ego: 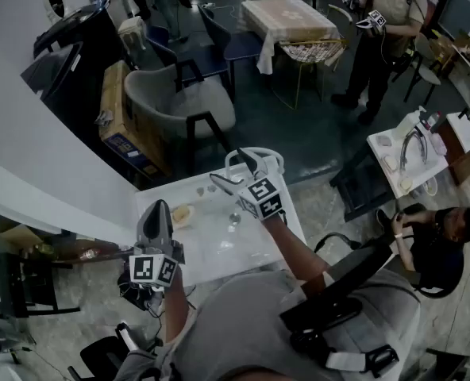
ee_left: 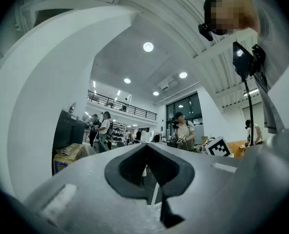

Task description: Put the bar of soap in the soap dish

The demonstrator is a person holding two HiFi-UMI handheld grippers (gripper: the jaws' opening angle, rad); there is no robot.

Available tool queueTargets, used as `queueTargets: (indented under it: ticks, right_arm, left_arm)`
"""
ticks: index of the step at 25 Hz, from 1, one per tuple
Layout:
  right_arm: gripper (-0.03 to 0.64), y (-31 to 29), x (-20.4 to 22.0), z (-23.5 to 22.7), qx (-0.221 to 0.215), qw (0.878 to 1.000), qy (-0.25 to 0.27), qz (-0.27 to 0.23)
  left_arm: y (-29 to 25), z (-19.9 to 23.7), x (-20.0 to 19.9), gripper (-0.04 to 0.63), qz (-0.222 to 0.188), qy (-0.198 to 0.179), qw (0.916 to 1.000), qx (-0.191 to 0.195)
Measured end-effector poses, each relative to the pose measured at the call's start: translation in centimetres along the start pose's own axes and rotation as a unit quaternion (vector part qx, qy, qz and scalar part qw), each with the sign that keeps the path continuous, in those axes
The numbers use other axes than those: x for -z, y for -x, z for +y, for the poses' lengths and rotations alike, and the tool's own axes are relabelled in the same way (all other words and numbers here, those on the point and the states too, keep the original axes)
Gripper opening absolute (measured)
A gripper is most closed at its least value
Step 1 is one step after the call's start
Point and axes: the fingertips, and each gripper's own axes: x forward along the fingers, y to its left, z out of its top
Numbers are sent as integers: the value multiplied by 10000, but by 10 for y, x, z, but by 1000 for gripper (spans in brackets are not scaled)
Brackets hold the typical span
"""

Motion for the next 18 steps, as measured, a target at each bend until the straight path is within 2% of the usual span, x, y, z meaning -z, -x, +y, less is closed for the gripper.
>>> queueTargets:
  ticks: [5, 7, 9, 10, 11, 14, 18]
  right_arm:
    - [424, 6, -3, 11, -78, 9999, 124, 18]
    - [364, 9, -6, 12, -29, 9997, 259, -35]
    - [269, 13, -10, 17, -56, 9992, 366, -128]
    - [167, 16, -14, 21, -111, 9990, 380, -224]
    - [4, 20, -19, 26, -189, 9986, 356, -349]
    - [2, 29, -33, 34, -356, 9972, 214, -626]
    - [2, 30, -39, 35, -294, 9972, 293, -618]
  left_arm:
    - [9, 2, -4, -8, -62, -66, 9999, -80]
    - [12, 2, -5, -8, -120, -64, 9998, -140]
    - [17, 4, -1, -8, -130, -37, 9997, -208]
    - [21, 6, 2, -8, -137, -27, 9996, -237]
    - [24, 7, 4, -8, -146, -23, 9996, -261]
    - [26, 5, 1, -8, -149, -29, 9994, -310]
    - [27, 3, 4, -8, -122, -29, 9995, -297]
